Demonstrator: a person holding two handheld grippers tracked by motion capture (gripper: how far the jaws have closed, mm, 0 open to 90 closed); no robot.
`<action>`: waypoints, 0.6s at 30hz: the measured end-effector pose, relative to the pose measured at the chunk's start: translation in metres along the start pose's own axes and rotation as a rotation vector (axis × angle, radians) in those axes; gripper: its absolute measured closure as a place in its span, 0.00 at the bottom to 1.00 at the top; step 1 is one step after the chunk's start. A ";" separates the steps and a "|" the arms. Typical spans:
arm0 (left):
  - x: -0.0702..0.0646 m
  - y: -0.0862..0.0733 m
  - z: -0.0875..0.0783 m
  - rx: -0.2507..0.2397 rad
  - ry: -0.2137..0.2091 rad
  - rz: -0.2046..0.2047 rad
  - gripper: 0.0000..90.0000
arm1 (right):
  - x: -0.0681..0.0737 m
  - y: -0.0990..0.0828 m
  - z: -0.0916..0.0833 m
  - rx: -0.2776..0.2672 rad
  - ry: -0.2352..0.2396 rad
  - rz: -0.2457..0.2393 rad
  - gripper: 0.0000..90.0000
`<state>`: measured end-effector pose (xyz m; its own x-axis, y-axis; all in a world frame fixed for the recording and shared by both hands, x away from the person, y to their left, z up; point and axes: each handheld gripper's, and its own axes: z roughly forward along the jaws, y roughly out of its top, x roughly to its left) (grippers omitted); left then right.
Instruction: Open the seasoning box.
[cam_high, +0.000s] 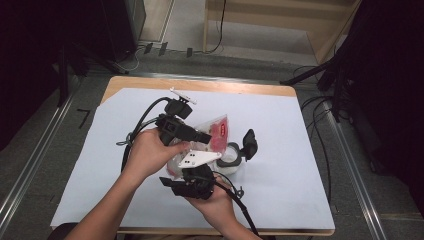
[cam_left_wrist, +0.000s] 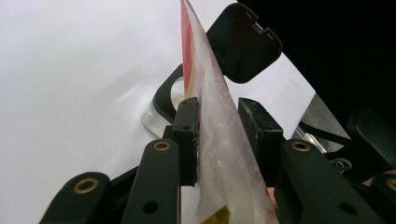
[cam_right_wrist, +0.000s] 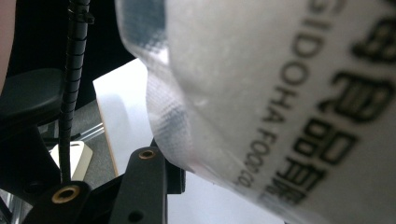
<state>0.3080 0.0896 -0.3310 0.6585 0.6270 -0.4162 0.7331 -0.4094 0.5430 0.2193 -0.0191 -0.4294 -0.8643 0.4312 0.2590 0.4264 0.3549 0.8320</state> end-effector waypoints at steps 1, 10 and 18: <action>0.000 0.000 0.000 -0.001 -0.001 0.000 0.78 | 0.000 0.000 0.000 0.000 0.000 0.000 0.71; 0.000 0.000 0.000 0.000 0.001 0.006 0.78 | 0.000 0.000 0.000 -0.001 -0.003 -0.001 0.71; -0.001 0.000 0.000 0.000 0.004 0.009 0.78 | 0.000 0.000 0.000 -0.001 -0.003 -0.001 0.71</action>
<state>0.3076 0.0891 -0.3309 0.6639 0.6264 -0.4084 0.7275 -0.4146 0.5467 0.2190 -0.0192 -0.4295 -0.8642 0.4330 0.2564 0.4249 0.3549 0.8327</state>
